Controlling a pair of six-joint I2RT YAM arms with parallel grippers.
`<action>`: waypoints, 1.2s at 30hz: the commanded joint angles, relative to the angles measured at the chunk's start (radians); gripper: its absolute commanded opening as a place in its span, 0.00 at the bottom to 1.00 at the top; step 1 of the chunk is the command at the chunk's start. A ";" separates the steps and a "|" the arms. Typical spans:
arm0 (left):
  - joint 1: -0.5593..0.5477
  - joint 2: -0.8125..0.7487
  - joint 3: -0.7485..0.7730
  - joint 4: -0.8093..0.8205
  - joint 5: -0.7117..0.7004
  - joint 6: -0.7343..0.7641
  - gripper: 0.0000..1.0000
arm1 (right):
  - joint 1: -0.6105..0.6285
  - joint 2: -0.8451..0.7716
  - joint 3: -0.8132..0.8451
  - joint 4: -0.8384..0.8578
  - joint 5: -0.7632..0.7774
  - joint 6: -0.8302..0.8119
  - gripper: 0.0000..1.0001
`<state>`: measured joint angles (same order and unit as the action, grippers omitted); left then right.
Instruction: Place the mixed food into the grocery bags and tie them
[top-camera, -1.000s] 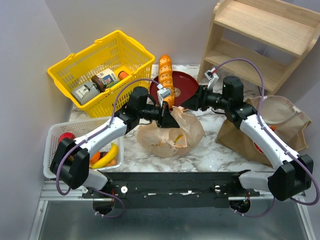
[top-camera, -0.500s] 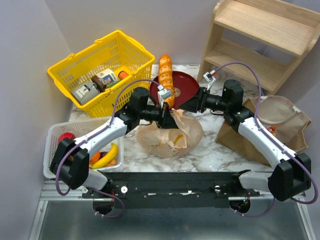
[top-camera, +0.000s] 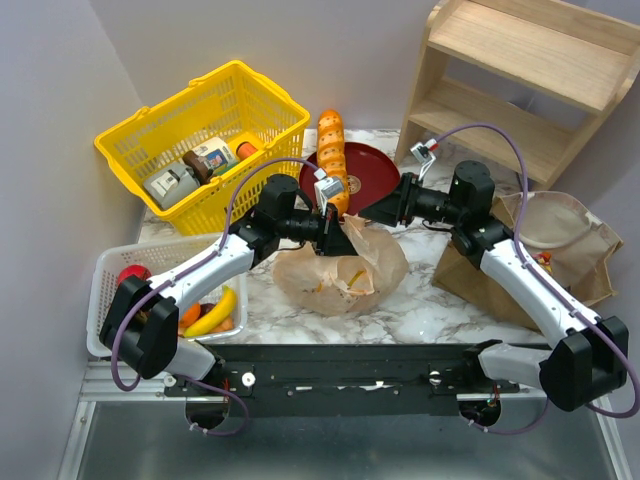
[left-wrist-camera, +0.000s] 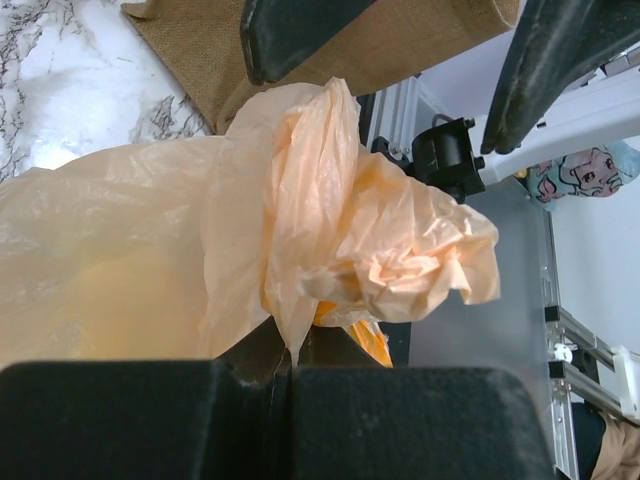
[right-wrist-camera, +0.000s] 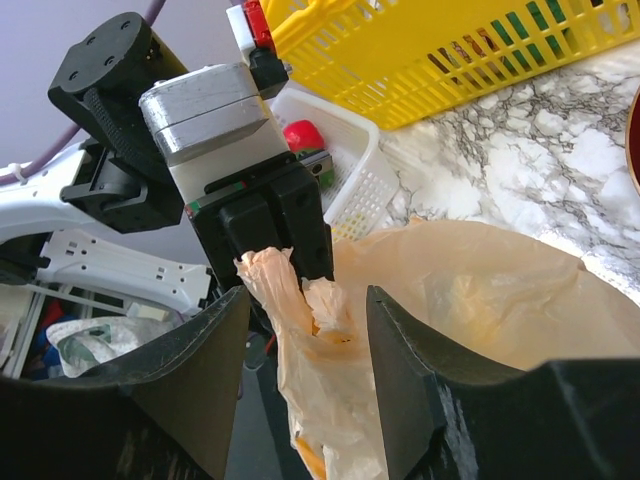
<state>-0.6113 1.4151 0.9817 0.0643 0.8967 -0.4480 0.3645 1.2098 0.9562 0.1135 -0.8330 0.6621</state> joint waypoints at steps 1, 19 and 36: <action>-0.007 -0.025 0.014 -0.004 -0.021 0.023 0.00 | 0.001 -0.004 -0.023 0.026 -0.023 0.007 0.59; -0.025 -0.031 0.006 0.008 -0.036 0.017 0.00 | 0.025 0.042 -0.042 0.058 -0.034 0.008 0.32; -0.024 -0.120 0.094 -0.313 -0.075 0.233 0.78 | 0.027 0.039 -0.030 0.031 0.003 -0.021 0.01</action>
<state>-0.6308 1.3426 1.0248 -0.1131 0.8368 -0.3267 0.3851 1.2465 0.9215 0.1452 -0.8425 0.6682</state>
